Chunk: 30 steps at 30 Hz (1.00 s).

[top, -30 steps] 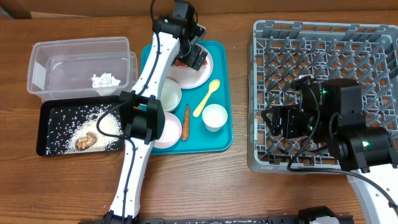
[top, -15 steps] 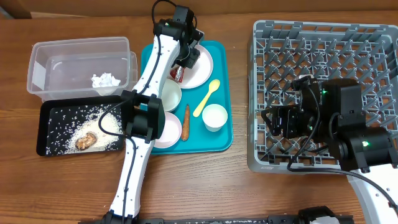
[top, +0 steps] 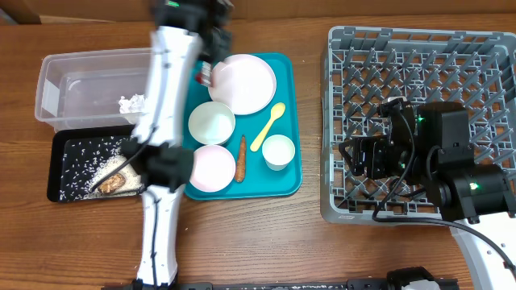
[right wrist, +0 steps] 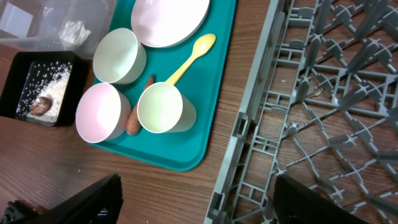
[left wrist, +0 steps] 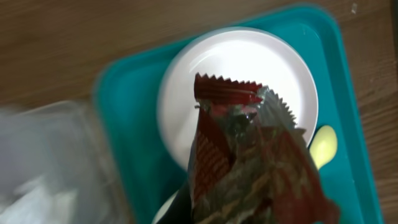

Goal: Sort waste into correct bins and load items into the dishwasher

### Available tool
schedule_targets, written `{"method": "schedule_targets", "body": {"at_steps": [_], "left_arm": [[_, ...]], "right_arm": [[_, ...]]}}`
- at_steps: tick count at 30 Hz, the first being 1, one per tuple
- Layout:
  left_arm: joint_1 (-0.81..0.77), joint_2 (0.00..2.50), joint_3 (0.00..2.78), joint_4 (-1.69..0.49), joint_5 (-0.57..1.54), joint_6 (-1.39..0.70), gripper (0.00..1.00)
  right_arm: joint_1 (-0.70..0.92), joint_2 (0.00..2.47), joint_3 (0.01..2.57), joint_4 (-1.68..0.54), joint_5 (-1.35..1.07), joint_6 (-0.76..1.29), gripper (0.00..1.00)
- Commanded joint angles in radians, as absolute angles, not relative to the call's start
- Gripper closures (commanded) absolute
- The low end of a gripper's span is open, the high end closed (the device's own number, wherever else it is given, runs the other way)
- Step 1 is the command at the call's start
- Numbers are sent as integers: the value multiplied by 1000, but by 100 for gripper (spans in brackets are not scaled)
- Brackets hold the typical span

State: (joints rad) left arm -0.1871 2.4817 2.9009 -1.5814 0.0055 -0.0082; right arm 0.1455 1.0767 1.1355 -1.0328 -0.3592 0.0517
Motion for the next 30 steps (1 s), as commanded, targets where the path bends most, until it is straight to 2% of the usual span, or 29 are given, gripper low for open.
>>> {"method": "schedule_targets", "body": {"at_steps": [1, 8, 10, 11, 12, 13, 16, 17, 18, 22, 30], "left_arm": [[-86, 2361, 2939, -1660, -105, -109, 96], [109, 2364, 2782, -1688, -65, -174, 95], [153, 2368, 2692, -1674, -56, -177, 86], [167, 2370, 2643, -1657, -54, -176, 80], [179, 2370, 2595, -1641, -51, -172, 60], [187, 2370, 2550, -1624, -47, -163, 44], [197, 2370, 2440, -1581, -23, -144, 16], [197, 2370, 2421, -1572, -23, -141, 3], [196, 2370, 2414, -1568, -25, -136, 0], [189, 2367, 2458, -1560, -21, -135, 0], [187, 2347, 2777, -1676, 118, -75, 0]], "right_arm": [[144, 1078, 1149, -1027, -361, 54, 20], [144, 1078, 1149, -1028, -361, 57, 20], [144, 1078, 1149, -1027, -361, 57, 20], [144, 1078, 1149, -1027, -361, 57, 20], [144, 1078, 1149, -1027, -361, 57, 20], [144, 1078, 1149, -1026, -361, 57, 20], [144, 1078, 1149, -1026, -361, 57, 20], [144, 1078, 1149, -1026, -361, 57, 20], [144, 1078, 1149, -1027, -361, 57, 20], [144, 1078, 1149, -1027, -361, 57, 20], [144, 1078, 1149, -1028, -361, 57, 20]]}}
